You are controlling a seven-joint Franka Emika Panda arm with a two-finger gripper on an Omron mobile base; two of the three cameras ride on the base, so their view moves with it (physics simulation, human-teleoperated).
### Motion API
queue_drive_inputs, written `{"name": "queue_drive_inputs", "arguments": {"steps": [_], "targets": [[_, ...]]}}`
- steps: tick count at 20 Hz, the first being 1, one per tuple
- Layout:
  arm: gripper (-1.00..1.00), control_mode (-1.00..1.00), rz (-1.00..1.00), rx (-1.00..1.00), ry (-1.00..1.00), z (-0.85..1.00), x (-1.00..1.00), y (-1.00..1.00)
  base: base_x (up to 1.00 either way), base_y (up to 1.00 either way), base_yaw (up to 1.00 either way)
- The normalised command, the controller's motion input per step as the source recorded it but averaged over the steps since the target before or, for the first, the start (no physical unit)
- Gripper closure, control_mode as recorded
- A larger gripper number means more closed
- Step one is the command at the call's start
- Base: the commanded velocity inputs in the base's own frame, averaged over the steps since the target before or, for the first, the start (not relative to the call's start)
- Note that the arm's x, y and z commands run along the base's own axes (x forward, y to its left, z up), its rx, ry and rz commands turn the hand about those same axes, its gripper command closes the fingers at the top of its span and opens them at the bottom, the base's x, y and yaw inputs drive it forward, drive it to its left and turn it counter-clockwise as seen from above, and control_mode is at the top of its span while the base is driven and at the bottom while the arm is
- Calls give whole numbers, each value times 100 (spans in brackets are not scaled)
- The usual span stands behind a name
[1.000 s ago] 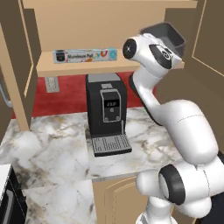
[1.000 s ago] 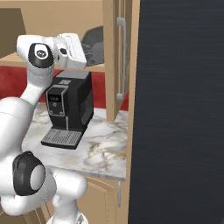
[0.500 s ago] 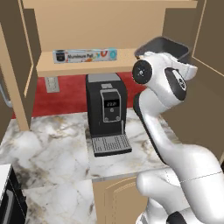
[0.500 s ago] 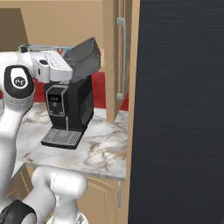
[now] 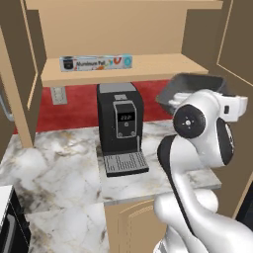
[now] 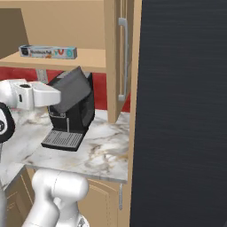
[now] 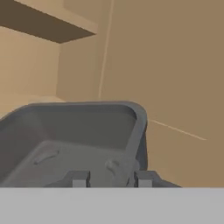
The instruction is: Retrieve the tupperware and aluminum foil from the cabinet and place them on the dining counter near the plate with lime and squash to prepare for storing leftovers.
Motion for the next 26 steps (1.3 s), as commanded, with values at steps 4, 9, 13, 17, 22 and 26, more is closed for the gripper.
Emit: {"name": "queue_drive_inputs", "arguments": {"steps": [4, 9, 13, 17, 22, 26], "targets": [[100, -100, 8, -14, 8, -72, -97, 25, 0, 0, 0], [100, -100, 0, -1, 0, -7, -15, 0, 0, 0, 0], [100, 100, 0, 0, 0, 0, 0, 0, -1, 0, 0], [100, 100, 0, 0, 0, 0, 0, 0, -58, 0, -3], [100, 100, 0, 0, 0, 0, 0, 0, -100, 0, -20], [100, 100, 0, 0, 0, 0, 0, 0, -100, 0, -41]]}}
